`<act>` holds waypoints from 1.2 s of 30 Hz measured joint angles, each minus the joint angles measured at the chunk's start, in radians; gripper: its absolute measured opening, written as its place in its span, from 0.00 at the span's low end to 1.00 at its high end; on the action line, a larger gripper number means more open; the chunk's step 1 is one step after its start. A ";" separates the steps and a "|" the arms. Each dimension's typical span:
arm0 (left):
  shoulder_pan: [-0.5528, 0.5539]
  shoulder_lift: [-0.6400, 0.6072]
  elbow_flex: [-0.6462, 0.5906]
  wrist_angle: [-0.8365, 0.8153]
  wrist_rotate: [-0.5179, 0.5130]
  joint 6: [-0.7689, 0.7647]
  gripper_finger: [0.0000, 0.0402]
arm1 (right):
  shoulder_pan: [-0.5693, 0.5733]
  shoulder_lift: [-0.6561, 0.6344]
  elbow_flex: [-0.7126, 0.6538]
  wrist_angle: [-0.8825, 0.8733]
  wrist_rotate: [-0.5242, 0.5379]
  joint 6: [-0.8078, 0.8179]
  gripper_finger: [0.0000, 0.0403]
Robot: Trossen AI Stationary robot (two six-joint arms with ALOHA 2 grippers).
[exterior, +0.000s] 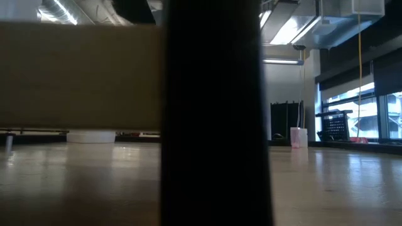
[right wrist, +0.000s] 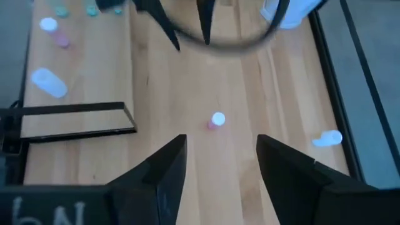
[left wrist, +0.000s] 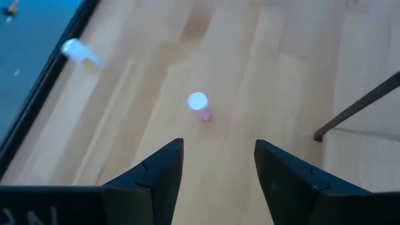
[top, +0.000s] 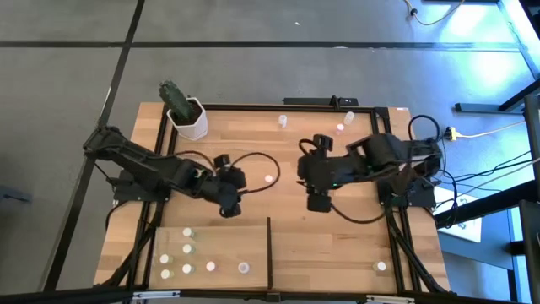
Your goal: Pick and place medicine bottles onto shelf by color
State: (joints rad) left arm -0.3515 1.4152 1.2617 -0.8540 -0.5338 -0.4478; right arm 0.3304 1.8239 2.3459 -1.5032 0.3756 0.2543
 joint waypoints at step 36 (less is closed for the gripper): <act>0.301 0.085 -0.324 0.613 0.323 0.327 0.47 | 0.009 -0.027 0.000 -0.005 -0.002 -0.155 0.48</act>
State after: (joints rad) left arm -0.0505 1.5002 0.9379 -0.2412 -0.2104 -0.1204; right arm 0.3389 1.7973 2.3459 -1.5078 0.3733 0.0990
